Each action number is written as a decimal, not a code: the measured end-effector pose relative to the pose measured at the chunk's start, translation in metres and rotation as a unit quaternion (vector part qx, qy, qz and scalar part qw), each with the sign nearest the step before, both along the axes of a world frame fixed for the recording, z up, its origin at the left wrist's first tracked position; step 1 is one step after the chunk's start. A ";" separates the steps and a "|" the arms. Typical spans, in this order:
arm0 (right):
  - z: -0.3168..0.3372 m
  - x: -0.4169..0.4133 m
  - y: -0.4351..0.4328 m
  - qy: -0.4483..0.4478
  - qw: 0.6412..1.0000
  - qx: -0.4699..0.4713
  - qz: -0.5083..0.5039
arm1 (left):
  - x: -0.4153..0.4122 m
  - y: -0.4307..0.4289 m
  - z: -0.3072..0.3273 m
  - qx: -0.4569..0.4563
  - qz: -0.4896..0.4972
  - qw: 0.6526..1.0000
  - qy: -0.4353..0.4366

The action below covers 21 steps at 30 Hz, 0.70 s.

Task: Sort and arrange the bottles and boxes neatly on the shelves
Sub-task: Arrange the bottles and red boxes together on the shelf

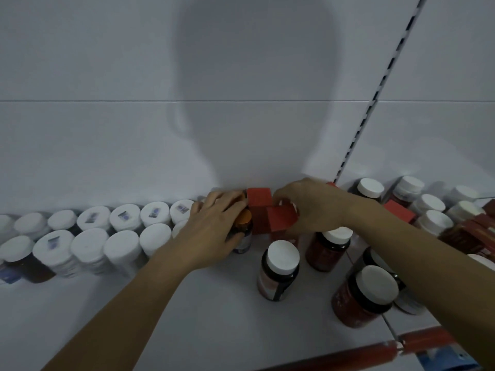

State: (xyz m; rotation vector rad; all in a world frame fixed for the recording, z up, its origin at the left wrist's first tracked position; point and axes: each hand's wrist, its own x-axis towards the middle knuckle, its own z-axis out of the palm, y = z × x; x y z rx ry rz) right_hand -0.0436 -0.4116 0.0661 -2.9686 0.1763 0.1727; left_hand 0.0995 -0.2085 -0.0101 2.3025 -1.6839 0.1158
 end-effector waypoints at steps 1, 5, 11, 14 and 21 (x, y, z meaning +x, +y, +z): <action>-0.001 0.003 0.003 -0.016 1.000 0.018 -0.005 | 0.000 0.000 0.000 0.001 0.000 1.000 -0.002; -0.017 0.007 0.014 -0.057 0.995 0.076 -0.044 | 0.001 0.000 -0.002 -0.004 -0.003 1.000 0.004; -0.033 0.006 0.018 -0.093 0.987 0.111 -0.075 | 0.000 -0.003 -0.004 -0.006 0.007 1.000 0.021; -0.037 0.007 0.016 -0.087 0.985 0.113 -0.093 | 0.000 -0.001 -0.005 -0.006 0.007 1.000 0.025; -0.012 -0.013 -0.013 -0.062 0.988 0.102 -0.101 | 0.006 0.001 0.006 0.031 -0.015 0.999 0.030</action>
